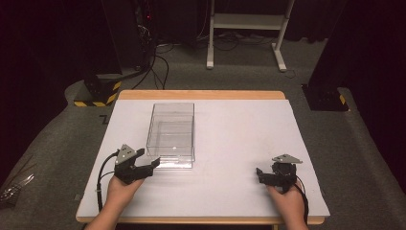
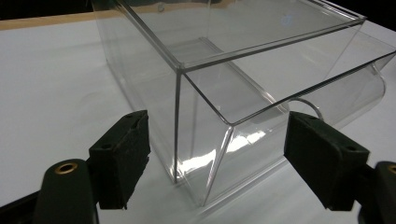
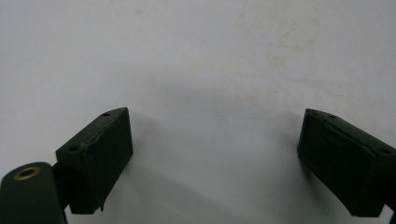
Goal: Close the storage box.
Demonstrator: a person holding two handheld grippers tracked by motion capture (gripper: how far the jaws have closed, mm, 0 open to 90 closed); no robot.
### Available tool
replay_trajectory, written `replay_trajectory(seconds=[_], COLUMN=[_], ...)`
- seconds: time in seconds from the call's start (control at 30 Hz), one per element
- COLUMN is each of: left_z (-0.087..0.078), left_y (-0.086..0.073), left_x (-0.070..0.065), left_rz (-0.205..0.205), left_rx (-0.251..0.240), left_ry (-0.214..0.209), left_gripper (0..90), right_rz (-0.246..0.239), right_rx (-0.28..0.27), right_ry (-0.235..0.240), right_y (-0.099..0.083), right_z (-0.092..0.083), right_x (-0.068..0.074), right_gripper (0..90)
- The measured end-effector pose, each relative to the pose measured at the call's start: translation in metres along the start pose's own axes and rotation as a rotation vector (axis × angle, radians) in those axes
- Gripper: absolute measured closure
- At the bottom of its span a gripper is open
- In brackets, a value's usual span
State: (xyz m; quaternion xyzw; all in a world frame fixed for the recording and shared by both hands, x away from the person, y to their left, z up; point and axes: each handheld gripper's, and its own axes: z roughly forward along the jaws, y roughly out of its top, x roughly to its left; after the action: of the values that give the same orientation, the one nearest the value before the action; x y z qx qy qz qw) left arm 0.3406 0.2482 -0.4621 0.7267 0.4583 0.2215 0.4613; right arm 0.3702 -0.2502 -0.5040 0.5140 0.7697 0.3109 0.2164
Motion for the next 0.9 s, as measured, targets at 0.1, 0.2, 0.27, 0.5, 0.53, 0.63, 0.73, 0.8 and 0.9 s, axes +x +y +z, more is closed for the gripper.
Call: replay_trajectory(seconds=[0.1,0.2,0.27,0.5,0.53,0.63,0.73,0.8,0.9], left_z=[0.003,0.006,0.009,0.017,0.018,0.02,0.025,0.027,0.03], left_y=[0.002,0.003,0.004,0.008,0.009,0.01,0.01,0.01,0.009], left_x=[0.001,0.003,0.004,0.007,0.007,0.008,0.009,0.01,0.011], left_rz=[-0.005,-0.012,-0.016,-0.021,-0.024,-0.023,-0.027,-0.028,-0.037], left_rx=[0.0,-0.005,-0.006,-0.005,-0.006,-0.001,0.003,0.007,0.007], left_ry=[0.006,0.012,0.018,0.043,0.045,0.048,0.054,0.057,0.063], left_gripper=[23.1,23.1,23.0,23.1,23.1,23.2,23.1,23.1,23.2], right_rz=[0.0,0.001,0.001,0.003,0.003,0.002,0.003,0.003,0.003], right_rx=[0.0,0.0,0.0,0.001,0.001,0.001,0.001,0.001,0.001], right_ry=[0.0,0.0,0.0,0.001,0.001,0.001,0.001,0.001,0.001], right_y=[0.0,0.0,0.0,0.0,0.0,0.0,0.0,0.0,0.0], right_z=[0.0,0.0,0.0,0.0,0.0,0.0,0.0,0.0,0.0], right_x=[0.0,0.0,0.0,0.0,0.0,0.0,0.0,0.0,0.0], right_gripper=[10.1,10.1,10.1,10.1,10.1,10.1,10.1,10.1,10.1])
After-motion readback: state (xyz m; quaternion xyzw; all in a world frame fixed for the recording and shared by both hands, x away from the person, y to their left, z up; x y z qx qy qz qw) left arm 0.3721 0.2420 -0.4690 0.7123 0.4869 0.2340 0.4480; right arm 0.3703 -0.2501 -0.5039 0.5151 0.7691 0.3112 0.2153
